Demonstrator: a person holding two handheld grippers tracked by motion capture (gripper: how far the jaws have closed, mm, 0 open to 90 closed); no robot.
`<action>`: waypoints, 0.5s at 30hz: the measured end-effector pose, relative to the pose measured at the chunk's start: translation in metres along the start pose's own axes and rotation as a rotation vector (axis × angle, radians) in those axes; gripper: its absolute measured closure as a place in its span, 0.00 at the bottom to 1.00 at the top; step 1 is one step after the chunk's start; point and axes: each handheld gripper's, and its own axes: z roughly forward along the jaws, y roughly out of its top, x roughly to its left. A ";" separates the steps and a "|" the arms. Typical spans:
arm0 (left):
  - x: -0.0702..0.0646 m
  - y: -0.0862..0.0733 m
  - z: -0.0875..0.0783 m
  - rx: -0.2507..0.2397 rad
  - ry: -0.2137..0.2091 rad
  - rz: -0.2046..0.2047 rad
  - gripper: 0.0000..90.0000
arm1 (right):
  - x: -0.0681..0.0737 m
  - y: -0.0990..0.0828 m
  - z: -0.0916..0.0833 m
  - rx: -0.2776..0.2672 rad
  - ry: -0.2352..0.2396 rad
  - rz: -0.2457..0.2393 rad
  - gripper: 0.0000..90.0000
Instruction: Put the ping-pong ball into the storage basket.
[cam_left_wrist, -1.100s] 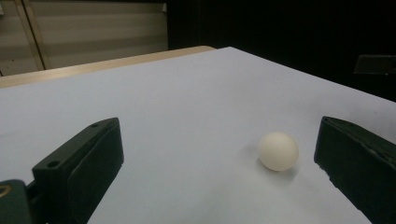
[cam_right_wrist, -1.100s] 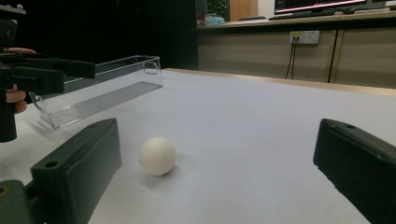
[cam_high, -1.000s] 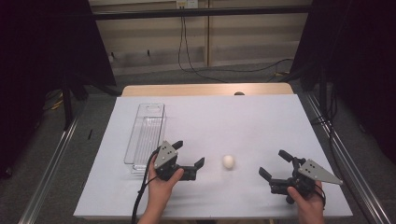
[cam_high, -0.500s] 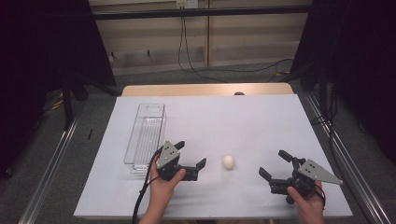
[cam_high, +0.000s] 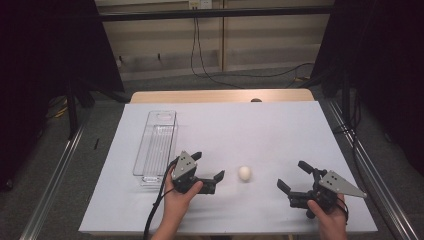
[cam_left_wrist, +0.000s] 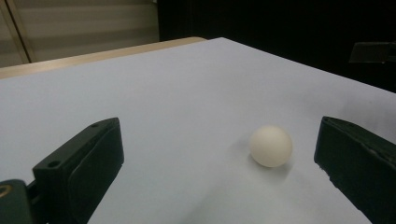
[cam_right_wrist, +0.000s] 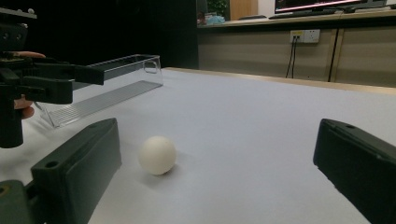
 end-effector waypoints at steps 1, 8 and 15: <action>0.000 0.000 0.000 0.000 0.000 0.000 0.02 | 0.000 0.000 0.000 0.000 0.000 0.000 0.00; -0.001 -0.001 0.003 0.007 -0.001 -0.003 0.02 | 0.000 0.000 0.000 0.000 0.002 0.001 0.00; -0.002 -0.002 0.008 0.009 -0.003 -0.009 0.02 | 0.000 0.000 0.000 -0.001 0.001 0.003 0.00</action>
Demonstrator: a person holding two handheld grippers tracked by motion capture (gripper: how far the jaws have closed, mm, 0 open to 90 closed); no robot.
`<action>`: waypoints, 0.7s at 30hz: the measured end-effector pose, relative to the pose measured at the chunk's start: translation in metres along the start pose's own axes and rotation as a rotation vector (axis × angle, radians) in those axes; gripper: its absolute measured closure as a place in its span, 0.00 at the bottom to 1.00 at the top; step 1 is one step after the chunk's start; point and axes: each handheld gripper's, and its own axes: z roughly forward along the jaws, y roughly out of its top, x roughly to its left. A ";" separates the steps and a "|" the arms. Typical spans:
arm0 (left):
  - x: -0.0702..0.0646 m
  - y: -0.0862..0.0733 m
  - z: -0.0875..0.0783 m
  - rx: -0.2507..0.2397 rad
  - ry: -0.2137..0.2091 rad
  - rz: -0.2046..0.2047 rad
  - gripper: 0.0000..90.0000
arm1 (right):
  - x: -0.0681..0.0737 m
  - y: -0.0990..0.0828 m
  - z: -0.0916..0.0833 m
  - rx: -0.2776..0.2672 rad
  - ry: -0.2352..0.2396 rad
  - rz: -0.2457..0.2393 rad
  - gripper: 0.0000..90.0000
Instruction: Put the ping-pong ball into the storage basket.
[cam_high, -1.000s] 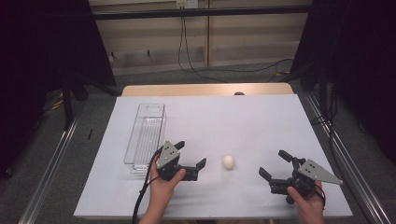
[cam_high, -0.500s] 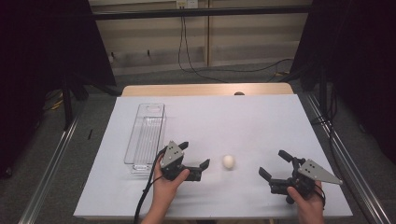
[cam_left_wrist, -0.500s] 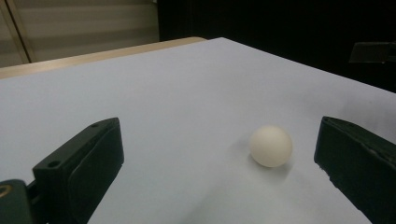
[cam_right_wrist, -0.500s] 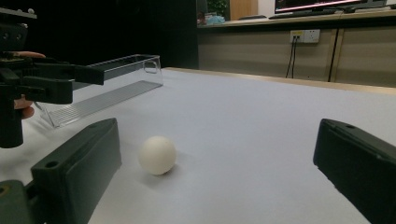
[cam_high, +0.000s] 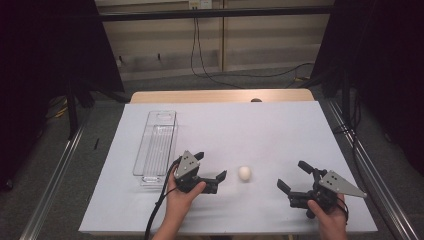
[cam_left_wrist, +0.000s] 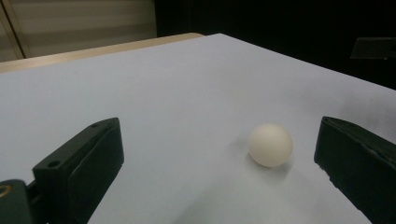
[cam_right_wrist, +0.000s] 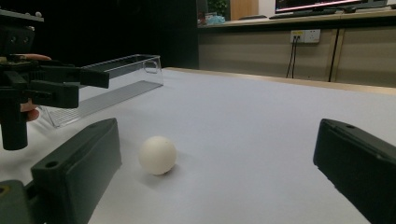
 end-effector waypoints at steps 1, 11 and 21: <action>0.000 0.000 0.000 0.004 -0.002 0.003 0.02 | 0.000 0.000 0.000 0.002 0.004 -0.004 0.00; -0.002 -0.001 0.006 0.017 -0.014 0.004 0.02 | 0.000 0.000 0.000 -0.001 0.003 -0.001 0.00; -0.004 -0.002 0.010 0.019 -0.012 -0.013 0.02 | 0.000 0.000 0.000 0.002 0.006 -0.001 0.00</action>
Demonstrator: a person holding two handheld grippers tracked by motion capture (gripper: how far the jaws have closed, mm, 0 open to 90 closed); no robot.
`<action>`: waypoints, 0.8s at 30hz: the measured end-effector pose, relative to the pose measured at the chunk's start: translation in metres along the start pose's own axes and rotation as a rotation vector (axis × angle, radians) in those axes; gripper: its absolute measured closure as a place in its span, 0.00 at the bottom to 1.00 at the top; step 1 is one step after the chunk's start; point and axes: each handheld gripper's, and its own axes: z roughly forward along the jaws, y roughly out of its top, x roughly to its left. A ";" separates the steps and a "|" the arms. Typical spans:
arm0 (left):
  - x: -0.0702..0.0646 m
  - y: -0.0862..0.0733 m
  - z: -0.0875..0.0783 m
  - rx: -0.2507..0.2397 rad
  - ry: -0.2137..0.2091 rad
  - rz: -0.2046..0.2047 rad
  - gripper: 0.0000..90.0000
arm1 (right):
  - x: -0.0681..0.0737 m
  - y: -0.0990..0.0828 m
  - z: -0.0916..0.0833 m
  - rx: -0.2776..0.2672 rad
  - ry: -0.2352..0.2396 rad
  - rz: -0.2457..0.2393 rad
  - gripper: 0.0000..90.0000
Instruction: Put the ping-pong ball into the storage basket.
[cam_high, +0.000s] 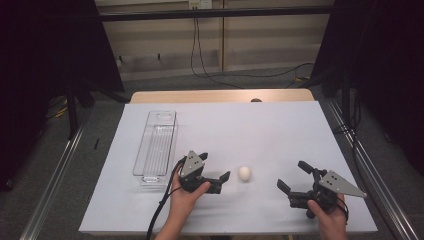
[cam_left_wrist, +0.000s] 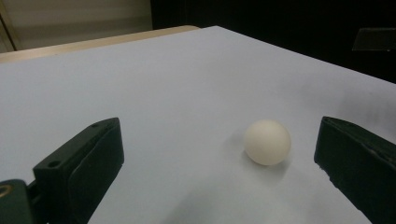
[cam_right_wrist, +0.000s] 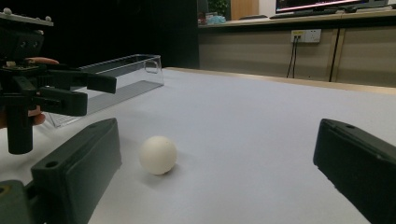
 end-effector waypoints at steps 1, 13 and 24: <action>0.000 0.000 0.000 0.000 0.000 0.000 0.02 | 0.000 0.000 0.000 0.000 0.000 0.000 0.00; -0.002 0.001 0.007 0.037 -0.009 0.015 0.02 | 0.000 0.000 0.000 0.000 -0.002 -0.001 0.00; -0.004 0.002 0.011 0.065 -0.014 0.016 0.02 | 0.000 0.000 0.000 0.002 0.003 0.001 0.00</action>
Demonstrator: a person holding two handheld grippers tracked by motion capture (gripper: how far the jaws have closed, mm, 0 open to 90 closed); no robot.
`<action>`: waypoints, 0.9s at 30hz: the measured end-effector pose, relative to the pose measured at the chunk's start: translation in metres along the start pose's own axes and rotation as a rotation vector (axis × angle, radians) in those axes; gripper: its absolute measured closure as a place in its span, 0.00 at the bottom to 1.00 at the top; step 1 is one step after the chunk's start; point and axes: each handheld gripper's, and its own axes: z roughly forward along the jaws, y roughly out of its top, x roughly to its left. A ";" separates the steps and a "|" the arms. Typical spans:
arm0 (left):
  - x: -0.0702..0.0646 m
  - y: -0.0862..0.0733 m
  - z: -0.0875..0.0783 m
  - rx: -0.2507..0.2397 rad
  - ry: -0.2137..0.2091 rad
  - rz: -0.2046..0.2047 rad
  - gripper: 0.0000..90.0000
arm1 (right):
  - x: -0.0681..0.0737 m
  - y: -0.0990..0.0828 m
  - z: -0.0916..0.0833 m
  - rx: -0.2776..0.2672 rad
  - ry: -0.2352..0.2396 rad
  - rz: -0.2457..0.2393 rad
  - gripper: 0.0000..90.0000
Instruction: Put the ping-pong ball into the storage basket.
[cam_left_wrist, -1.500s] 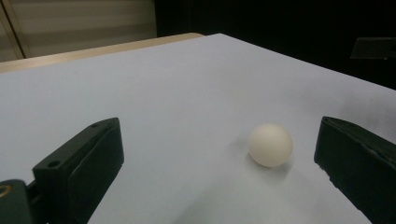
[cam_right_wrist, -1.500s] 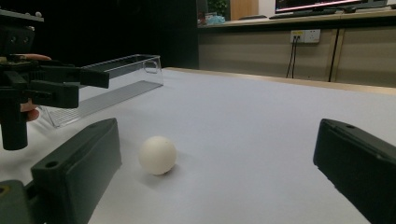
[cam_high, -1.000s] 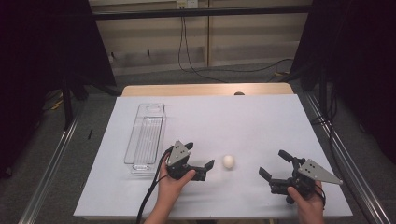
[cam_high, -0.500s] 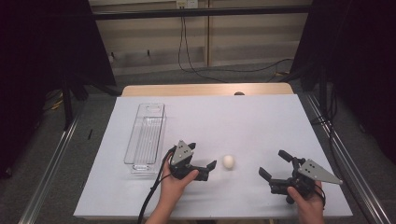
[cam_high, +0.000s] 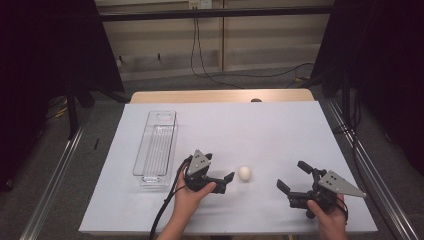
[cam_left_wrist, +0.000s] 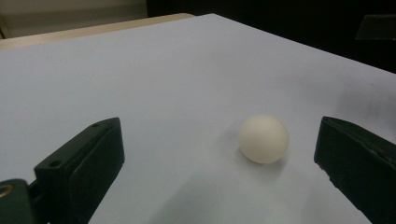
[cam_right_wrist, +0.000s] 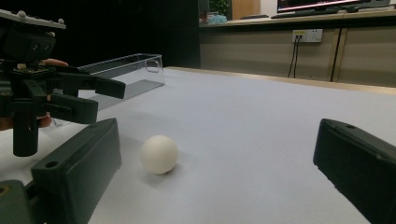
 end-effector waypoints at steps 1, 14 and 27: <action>0.000 0.000 0.001 -0.004 -0.001 0.001 0.02 | 0.000 0.000 0.000 0.001 0.000 -0.003 0.00; 0.000 -0.001 0.009 0.026 -0.009 -0.001 0.02 | 0.000 0.000 0.001 0.000 0.004 -0.003 0.00; -0.002 0.000 0.015 0.051 -0.012 -0.009 0.02 | 0.000 0.000 0.000 0.001 0.004 -0.004 0.00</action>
